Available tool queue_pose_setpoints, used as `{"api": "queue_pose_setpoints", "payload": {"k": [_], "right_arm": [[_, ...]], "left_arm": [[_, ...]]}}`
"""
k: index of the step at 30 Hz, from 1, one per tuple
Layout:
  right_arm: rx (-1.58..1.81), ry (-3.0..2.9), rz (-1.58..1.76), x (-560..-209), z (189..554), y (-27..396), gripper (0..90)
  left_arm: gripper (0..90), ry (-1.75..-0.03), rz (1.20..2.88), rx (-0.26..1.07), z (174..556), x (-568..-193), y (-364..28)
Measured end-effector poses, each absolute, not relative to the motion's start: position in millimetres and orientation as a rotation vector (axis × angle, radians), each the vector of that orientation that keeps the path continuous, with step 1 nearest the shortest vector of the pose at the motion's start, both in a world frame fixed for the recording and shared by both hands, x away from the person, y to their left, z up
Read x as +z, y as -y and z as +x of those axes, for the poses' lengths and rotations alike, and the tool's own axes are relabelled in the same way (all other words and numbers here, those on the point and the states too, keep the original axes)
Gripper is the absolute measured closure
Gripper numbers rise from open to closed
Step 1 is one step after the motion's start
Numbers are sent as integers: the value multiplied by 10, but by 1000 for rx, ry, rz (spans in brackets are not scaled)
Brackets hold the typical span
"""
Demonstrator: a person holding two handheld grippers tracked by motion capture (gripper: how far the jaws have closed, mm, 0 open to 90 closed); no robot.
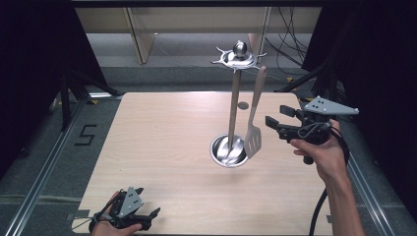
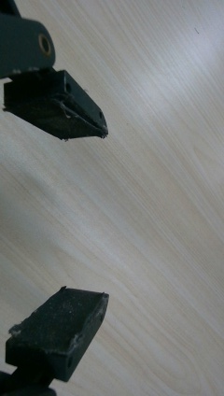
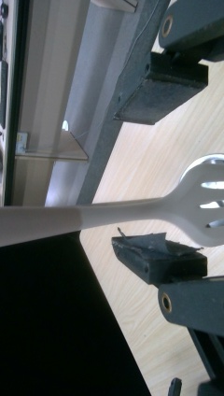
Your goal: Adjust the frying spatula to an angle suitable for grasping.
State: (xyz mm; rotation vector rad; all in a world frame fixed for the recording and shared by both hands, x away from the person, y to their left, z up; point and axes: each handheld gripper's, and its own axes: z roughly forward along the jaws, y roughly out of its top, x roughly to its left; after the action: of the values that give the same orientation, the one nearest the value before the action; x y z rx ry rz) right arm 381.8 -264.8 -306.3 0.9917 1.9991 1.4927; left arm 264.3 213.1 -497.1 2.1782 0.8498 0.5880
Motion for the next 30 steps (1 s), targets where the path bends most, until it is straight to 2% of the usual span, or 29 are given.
{"api": "queue_pose_setpoints", "payload": {"k": [4, 11, 30], "right_arm": [[1492, -1993, 987, -3132, 3816, 2691, 322], [1495, -1974, 1055, -3236, 3764, 2721, 247], [1489, -1987, 1112, -3579, 3650, 2792, 196]], "left_arm": [[159, -852, 2176, 585, 2642, -4973, -2129], [159, -853, 2176, 587, 2643, -4973, -2130], [159, -839, 2206, 577, 2656, -4951, -2148]]}}
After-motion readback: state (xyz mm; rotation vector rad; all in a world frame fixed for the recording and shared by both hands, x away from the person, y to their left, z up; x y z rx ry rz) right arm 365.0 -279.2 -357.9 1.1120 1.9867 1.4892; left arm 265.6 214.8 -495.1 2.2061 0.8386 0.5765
